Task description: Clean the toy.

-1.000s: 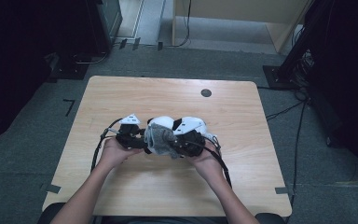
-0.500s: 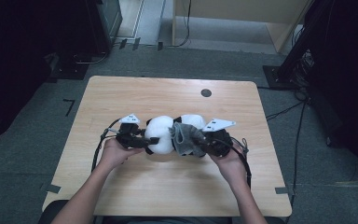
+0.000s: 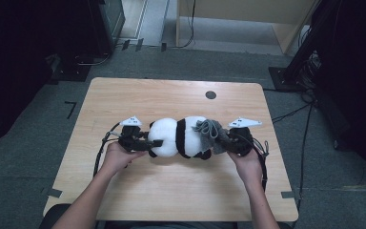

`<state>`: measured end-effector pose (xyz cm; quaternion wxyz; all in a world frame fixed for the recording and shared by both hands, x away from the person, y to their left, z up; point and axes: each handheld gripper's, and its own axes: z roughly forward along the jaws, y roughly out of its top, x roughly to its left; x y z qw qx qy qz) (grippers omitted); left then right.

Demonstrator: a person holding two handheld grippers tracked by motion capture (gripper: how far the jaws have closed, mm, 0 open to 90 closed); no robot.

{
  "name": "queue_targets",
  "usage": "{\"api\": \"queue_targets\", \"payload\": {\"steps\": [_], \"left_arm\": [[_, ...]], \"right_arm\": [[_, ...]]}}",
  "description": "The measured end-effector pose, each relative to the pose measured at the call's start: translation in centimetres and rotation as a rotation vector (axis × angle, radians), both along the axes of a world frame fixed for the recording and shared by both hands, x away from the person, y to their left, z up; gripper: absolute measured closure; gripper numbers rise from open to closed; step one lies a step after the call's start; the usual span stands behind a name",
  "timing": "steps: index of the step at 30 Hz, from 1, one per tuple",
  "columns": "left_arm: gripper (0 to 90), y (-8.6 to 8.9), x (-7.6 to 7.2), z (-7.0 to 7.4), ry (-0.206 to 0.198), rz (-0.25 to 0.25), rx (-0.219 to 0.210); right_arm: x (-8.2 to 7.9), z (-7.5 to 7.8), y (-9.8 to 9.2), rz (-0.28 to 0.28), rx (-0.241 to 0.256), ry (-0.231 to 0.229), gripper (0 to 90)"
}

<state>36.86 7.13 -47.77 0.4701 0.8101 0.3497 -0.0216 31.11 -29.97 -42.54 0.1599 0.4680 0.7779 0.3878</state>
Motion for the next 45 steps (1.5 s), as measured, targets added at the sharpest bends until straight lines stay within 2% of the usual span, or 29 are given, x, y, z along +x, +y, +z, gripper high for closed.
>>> {"api": "queue_targets", "payload": {"steps": [2,4,7,9,10,13,15,18,20,24,26,28,30,32,38,43,45], "left_arm": [[37.2,0.0,0.0,0.0,-0.005,-0.002,0.003],[37.0,0.0,-0.1,0.0,-0.006,0.002,0.003],[36.7,-0.1,-0.1,0.1,-0.007,0.007,0.002],[36.6,-0.1,-0.2,0.2,-0.005,0.010,0.006],[36.5,-0.2,-0.2,0.2,-0.005,0.010,0.007],[36.5,-0.3,-0.4,0.3,-0.002,0.025,0.008],[36.5,-0.4,-0.6,0.4,-0.002,0.032,0.011],[36.4,-0.6,-1.0,0.3,-0.005,0.046,0.008],[36.2,-0.8,-1.2,0.3,-0.005,0.056,0.008],[36.0,-1.0,-1.5,0.3,-0.013,0.064,0.009],[35.8,-0.9,-1.6,0.2,-0.014,0.068,0.011],[35.7,-0.9,-1.6,0.1,-0.011,0.073,0.023],[35.4,-0.9,-1.5,0.1,-0.005,0.072,0.016],[35.0,-0.9,-1.5,0.2,0.004,0.073,0.017],[35.5,-0.8,-1.1,0.1,0.022,0.066,0.011],[35.7,-0.7,-0.7,0.3,0.046,0.058,0.001],[35.9,-0.7,-0.5,0.3,0.050,0.055,0.005]], "right_arm": [[0.0,0.4,-0.7,-0.036,0.005,-0.005,74.9],[-0.2,1.4,-1.2,-0.062,0.035,-0.025,74.9],[-0.6,3.1,-0.9,-0.054,0.077,-0.068,74.8],[-0.8,4.1,0.0,-0.030,0.099,-0.095,74.7],[-0.8,4.6,1.1,-0.004,0.102,-0.112,74.6],[-0.6,5.1,3.4,0.053,0.092,-0.127,74.6],[-0.4,5.2,4.9,0.085,0.098,-0.121,74.6],[0.2,5.0,7.5,0.142,0.099,-0.109,74.5],[0.5,4.4,9.2,0.179,0.081,-0.096,74.4],[0.8,2.5,11.9,0.245,0.047,-0.045,74.2],[0.9,1.4,13.0,0.271,0.021,-0.017,74.2],[0.9,0.3,13.5,0.283,0.005,-0.008,74.4],[0.7,-0.3,13.5,0.292,0.004,-0.039,74.7],[0.6,-0.3,13.3,0.293,0.010,-0.031,74.8],[0.1,-0.6,12.4,0.305,-0.030,-0.026,75.5],[-0.5,-0.3,11.1,0.299,-0.062,-0.023,75.6],[-0.8,0.0,10.4,0.284,-0.060,-0.021,75.6]]}}
